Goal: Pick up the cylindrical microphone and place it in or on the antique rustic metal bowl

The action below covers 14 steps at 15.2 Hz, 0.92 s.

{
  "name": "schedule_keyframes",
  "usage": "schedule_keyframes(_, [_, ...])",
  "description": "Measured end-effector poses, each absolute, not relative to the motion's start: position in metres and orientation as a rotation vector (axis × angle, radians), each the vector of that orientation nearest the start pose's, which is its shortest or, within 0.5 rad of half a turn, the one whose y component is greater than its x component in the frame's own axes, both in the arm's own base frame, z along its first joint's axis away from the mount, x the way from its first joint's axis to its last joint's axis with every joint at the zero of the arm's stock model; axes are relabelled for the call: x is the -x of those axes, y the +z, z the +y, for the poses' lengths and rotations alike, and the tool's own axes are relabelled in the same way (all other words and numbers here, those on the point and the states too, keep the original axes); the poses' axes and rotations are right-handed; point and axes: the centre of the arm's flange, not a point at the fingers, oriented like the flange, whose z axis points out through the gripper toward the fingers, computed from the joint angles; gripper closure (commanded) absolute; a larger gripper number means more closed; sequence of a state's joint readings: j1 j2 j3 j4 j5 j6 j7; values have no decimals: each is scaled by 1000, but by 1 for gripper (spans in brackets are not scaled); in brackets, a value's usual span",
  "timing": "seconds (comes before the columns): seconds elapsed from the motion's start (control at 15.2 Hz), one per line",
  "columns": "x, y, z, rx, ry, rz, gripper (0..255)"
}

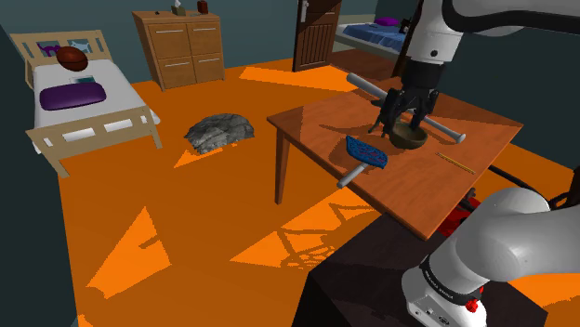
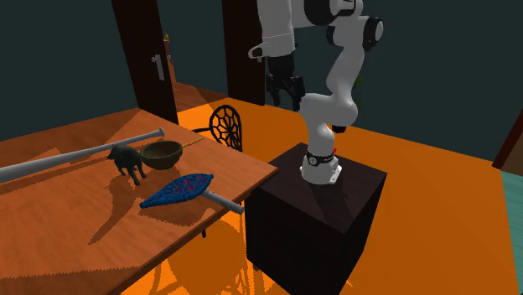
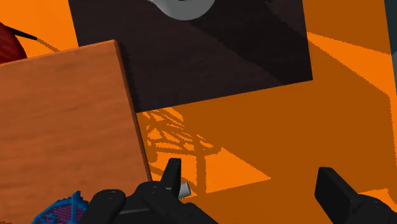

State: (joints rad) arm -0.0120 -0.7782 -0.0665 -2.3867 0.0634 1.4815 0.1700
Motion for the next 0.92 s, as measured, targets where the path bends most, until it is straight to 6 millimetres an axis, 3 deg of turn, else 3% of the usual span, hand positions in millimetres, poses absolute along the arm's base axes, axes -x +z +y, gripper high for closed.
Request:
schedule_keyframes(0.26, [-312, 546, -24, 3008, 201, 455, 0])
schedule_keyframes(0.92, [-380, 446, -48, 2923, 169, 1005, 0])
